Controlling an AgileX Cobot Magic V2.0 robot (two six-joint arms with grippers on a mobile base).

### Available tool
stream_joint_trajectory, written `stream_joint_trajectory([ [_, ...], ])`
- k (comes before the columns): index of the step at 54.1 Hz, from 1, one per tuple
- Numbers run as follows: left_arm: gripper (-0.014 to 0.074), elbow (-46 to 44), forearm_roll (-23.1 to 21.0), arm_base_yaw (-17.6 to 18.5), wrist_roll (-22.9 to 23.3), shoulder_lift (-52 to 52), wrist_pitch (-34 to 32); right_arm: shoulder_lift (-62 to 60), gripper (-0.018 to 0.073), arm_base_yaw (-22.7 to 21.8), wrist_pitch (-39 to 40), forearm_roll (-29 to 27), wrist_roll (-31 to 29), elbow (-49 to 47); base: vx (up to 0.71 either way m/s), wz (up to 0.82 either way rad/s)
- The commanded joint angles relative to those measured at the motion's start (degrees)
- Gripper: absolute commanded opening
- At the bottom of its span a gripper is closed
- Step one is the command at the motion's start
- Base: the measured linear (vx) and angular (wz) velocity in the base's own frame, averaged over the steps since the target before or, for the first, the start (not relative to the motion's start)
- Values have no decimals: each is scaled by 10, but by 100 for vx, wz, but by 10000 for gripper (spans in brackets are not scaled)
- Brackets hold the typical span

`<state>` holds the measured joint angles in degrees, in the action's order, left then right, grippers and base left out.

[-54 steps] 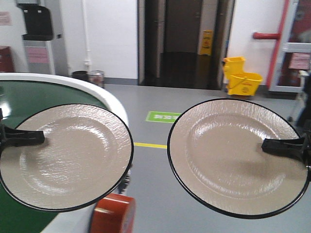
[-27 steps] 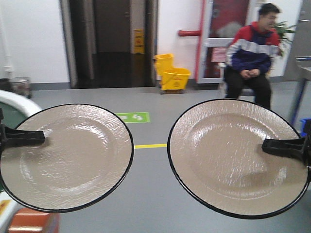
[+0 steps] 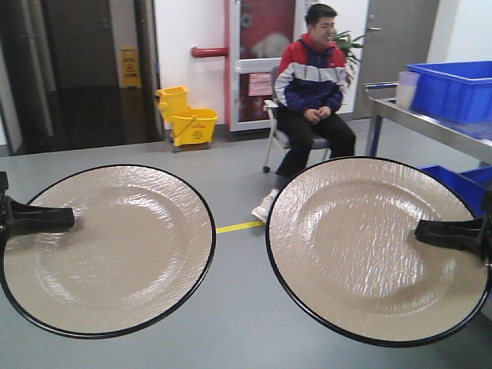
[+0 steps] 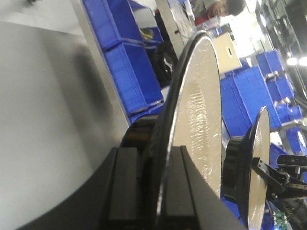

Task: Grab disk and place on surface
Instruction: 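Hold both plates while the base drives to the metal table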

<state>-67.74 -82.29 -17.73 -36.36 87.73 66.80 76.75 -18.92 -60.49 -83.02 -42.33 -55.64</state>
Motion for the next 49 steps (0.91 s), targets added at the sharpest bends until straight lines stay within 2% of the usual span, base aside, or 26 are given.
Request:
stream_joint_trajectory([
  [1,-6,-157,-110,-81,-61,60,42,-21,-8,-1,-21,-74,4,-19,15,-34],
  [26,-6,-157,-110,-81,-61,60,42,-21,-8,-1,-21,-74,4,-19,22,-23],
  [49,-6,-157,-110,-81,-61,60,42,-21,-8,-1,-21,-74,4,-19,38,-14],
])
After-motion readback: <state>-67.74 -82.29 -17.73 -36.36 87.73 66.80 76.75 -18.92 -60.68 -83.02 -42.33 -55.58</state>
